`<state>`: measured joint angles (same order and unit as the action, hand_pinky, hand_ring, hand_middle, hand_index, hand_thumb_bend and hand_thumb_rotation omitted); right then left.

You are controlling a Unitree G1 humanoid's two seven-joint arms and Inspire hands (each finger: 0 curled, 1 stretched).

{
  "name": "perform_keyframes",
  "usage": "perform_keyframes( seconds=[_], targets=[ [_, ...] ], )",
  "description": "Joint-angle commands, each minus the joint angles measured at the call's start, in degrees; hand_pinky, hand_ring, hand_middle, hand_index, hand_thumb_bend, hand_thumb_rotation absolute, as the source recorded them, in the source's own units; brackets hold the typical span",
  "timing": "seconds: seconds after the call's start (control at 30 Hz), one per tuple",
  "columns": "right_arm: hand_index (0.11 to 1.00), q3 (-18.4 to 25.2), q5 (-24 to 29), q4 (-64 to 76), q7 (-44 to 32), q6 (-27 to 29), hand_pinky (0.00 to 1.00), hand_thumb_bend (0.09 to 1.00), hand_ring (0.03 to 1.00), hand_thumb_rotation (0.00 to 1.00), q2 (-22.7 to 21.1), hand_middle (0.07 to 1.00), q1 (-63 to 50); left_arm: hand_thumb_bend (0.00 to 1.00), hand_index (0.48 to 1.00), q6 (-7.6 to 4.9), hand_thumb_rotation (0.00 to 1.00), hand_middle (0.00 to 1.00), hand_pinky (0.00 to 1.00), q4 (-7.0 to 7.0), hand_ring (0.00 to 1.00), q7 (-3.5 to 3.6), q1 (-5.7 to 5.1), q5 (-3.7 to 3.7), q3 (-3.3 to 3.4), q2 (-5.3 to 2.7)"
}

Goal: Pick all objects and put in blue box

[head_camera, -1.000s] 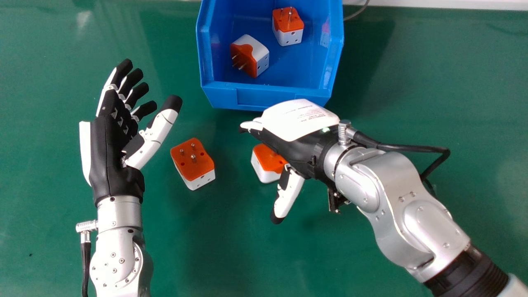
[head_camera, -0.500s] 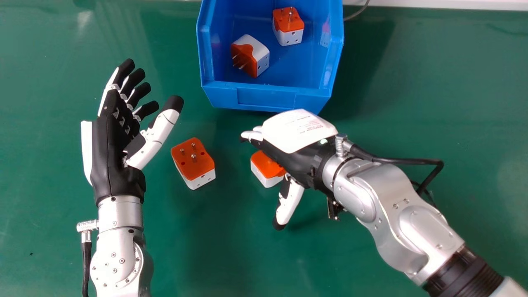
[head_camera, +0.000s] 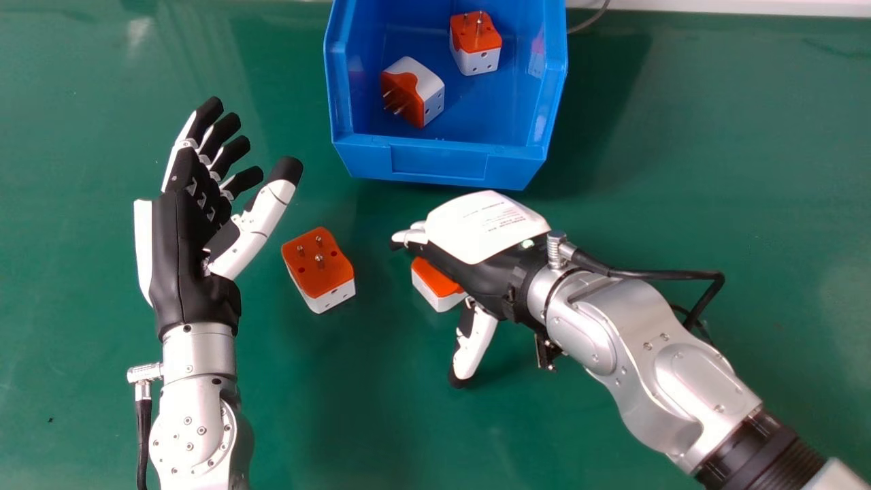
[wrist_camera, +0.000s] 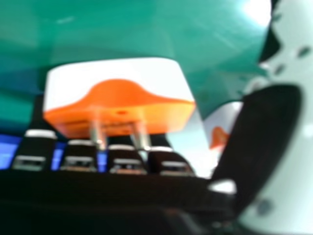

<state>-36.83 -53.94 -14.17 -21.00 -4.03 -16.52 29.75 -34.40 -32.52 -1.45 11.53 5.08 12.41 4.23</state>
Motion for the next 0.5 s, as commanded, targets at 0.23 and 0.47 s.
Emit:
perform_keyframes(
  seconds=[0.23,0.47],
  targets=[
    [0.817,0.7,0.7,-2.0,7.9,5.5,0.65,0.824,0.787,0.15,-0.1,0.836,0.4,0.74,0.868,-0.56,0.3,0.87,0.76,1.42,0.84,0.44,0.13,0.34,-0.34,-0.14],
    [0.817,-1.0,-3.9,-1.3,7.8,4.3,0.65,0.824,0.787,0.15,-0.7,0.836,1.5,0.74,0.868,-0.66,0.3,0.87,0.76,1.37,0.84,0.15,0.06,-0.02,-0.37,-0.02]
  ],
)
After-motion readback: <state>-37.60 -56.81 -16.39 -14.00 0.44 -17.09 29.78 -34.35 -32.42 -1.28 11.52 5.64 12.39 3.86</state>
